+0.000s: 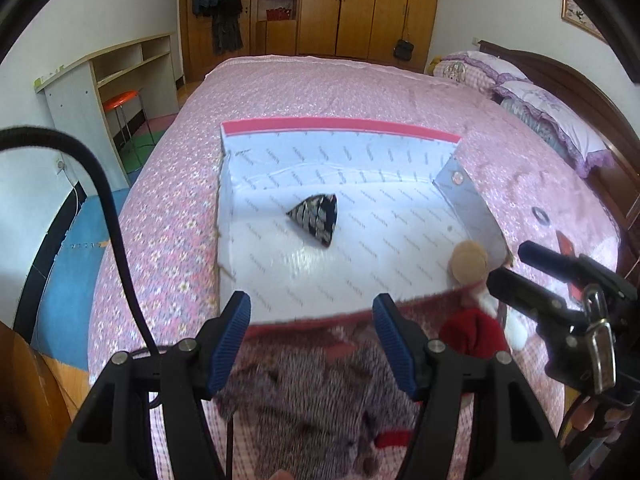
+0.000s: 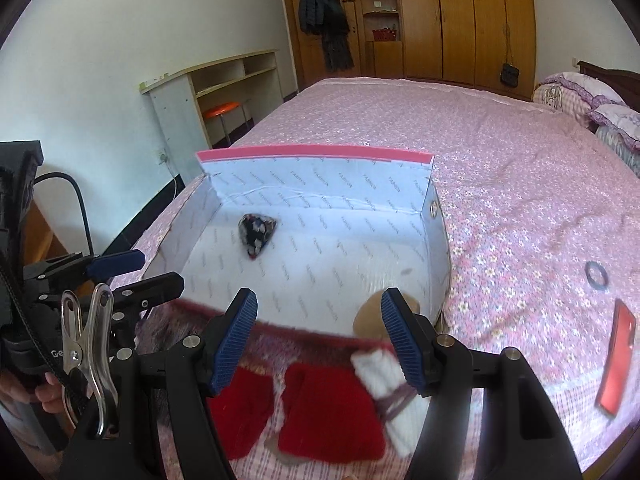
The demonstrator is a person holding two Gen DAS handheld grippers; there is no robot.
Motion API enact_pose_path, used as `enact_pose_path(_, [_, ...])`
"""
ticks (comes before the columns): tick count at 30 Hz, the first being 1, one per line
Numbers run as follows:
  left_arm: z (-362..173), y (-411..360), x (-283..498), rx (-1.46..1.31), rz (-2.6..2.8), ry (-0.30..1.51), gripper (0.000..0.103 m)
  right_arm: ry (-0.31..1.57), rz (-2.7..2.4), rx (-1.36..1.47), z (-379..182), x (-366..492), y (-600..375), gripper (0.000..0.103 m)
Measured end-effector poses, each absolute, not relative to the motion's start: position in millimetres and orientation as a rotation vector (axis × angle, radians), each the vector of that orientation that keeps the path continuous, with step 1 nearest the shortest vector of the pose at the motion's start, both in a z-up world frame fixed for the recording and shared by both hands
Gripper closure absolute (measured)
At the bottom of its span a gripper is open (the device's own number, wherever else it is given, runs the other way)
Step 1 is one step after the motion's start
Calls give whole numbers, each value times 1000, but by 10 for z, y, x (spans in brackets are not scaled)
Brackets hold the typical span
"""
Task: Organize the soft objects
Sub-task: 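Reach the right gripper to the grey knit glove and close on it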
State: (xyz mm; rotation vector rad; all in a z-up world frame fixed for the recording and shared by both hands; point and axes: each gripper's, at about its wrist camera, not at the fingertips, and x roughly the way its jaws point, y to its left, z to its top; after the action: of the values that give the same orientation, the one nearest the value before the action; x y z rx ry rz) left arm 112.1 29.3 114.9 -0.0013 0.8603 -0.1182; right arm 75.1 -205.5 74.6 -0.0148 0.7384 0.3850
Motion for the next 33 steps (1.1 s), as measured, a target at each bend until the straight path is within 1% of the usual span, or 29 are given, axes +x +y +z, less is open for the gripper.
enact_pose_path(13, [992,508,665,-11,-93,873,36,745,411,3,675,303,-2058,37])
enact_pose_path(24, [832,691,352,-26,-74,876,36,824,520,25,467,167,-1834,37])
enact_pose_path(27, [771,724,307,-26,-77,885,36,838,548,26,414,157,-1758,43])
enact_pose_path(29, [738,750,293,-32,-76,890,36,851,568,24,379,166,-1697,49])
enact_pose_path(33, [681,801,274,-46,-75,896,36,868,588,7,317,202,-1592,52])
